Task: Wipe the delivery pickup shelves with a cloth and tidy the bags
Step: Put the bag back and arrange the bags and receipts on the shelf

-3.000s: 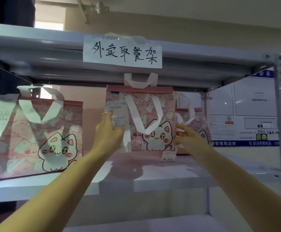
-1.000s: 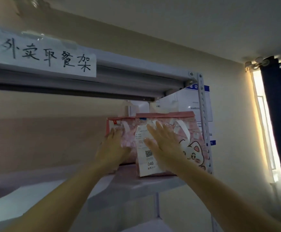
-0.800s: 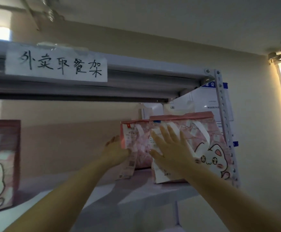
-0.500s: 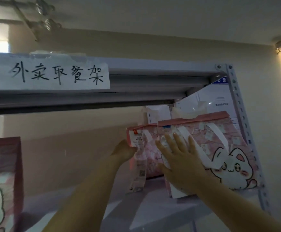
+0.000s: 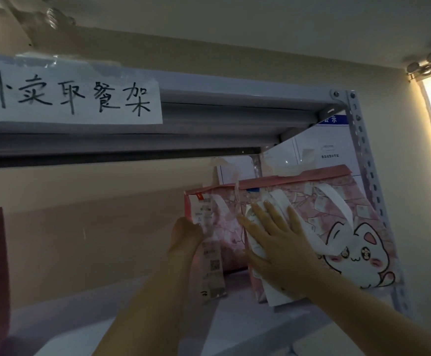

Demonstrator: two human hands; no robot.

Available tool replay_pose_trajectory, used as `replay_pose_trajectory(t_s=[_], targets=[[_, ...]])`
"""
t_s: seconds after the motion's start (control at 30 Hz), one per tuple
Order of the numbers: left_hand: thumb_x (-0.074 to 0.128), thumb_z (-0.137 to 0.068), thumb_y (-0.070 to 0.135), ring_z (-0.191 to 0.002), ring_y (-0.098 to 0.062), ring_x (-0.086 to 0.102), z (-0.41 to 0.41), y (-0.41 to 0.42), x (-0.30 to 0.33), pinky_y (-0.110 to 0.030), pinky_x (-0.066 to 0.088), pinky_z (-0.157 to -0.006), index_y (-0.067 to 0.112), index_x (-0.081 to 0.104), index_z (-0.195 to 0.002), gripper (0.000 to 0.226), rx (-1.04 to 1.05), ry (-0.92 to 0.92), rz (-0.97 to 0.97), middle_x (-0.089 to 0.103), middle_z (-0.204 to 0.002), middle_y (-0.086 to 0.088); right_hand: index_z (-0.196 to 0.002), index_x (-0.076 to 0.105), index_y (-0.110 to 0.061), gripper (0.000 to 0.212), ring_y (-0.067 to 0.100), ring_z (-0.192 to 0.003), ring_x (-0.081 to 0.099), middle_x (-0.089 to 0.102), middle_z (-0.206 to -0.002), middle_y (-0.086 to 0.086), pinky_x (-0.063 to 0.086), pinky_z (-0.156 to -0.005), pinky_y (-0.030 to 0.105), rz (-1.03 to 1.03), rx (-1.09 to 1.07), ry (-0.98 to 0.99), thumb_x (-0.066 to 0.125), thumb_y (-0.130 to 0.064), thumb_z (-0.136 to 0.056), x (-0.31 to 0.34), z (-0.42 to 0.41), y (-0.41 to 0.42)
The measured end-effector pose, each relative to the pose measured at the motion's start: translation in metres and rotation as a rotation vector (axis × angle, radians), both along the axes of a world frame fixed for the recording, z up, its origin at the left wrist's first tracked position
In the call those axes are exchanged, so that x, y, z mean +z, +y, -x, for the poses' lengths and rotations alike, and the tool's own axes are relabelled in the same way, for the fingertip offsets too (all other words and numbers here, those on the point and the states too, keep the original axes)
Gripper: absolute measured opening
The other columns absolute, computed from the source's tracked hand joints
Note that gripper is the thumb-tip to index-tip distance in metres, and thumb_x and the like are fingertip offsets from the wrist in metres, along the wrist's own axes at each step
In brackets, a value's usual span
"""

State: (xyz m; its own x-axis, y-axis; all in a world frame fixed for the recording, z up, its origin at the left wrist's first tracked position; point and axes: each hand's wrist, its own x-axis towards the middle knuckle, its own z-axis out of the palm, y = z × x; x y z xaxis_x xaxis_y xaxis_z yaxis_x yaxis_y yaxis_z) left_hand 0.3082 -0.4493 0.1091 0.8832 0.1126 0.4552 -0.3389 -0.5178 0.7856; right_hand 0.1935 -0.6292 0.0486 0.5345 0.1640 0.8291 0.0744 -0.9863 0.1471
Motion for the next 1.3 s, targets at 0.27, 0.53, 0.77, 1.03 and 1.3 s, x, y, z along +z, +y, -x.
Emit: replay_pose_trajectory(t_s=[0.27, 0.53, 0.77, 1.03, 1.3], targets=[[0.051, -0.083, 0.011, -0.082, -0.034, 0.065, 0.008, 0.075, -0.004, -0.041, 0.056, -0.07, -0.003, 0.064, -0.089, 0.02, 0.066, -0.048, -0.034, 0.067, -0.092, -0.018, -0.151, 0.014, -0.036, 0.074, 0.018, -0.146, -0.014, 0.0, -0.161, -0.004, -0.014, -0.115, 0.05, 0.001, 0.033, 0.049, 0.009, -0.068, -0.086, 0.002, 0.006, -0.006], [0.044, -0.093, 0.01, -0.089, -0.036, 0.057, 0.09, 0.14, -0.012, -0.037, 0.042, -0.065, 0.0, 0.052, -0.108, 0.02, 0.341, -0.068, -0.062, 0.059, -0.104, -0.019, -0.151, 0.005, -0.04, 0.082, 0.023, -0.147, -0.013, -0.002, -0.162, 0.0, -0.02, -0.111, 0.052, -0.024, -0.03, 0.069, -0.006, -0.074, -0.077, 0.004, 0.006, 0.009], [0.044, -0.091, 0.001, -0.078, -0.028, 0.055, 0.153, 0.16, -0.016, -0.029, 0.037, -0.057, 0.001, 0.059, -0.096, 0.015, 0.272, -0.144, 0.002, 0.058, -0.083, -0.01, -0.153, 0.018, -0.016, 0.082, 0.024, -0.148, 0.004, 0.014, -0.16, 0.01, -0.009, -0.117, 0.047, -0.019, 0.176, 0.065, 0.006, -0.065, -0.088, -0.028, 0.017, 0.056], [0.047, -0.091, 0.007, -0.078, -0.028, 0.063, 0.195, 0.189, -0.012, -0.044, 0.055, -0.07, 0.003, 0.059, -0.082, 0.016, 0.239, -0.149, -0.004, 0.066, -0.086, -0.012, -0.087, 0.046, -0.028, 0.014, 0.001, -0.074, 0.047, 0.048, -0.077, -0.016, 0.044, -0.072, 0.024, -0.788, 0.773, 0.282, 0.045, -0.034, -0.099, -0.017, 0.056, 0.104], [0.047, -0.096, 0.018, -0.073, -0.021, 0.055, 0.201, 0.222, -0.025, -0.033, 0.045, -0.06, 0.011, 0.051, -0.079, 0.019, 0.274, -0.195, -0.058, 0.061, -0.086, -0.006, -0.101, 0.06, -0.024, 0.018, 0.017, -0.092, 0.064, 0.067, -0.097, -0.001, 0.052, -0.071, 0.029, -1.18, 0.883, 0.405, 0.042, -0.026, -0.101, -0.005, 0.062, 0.137]])
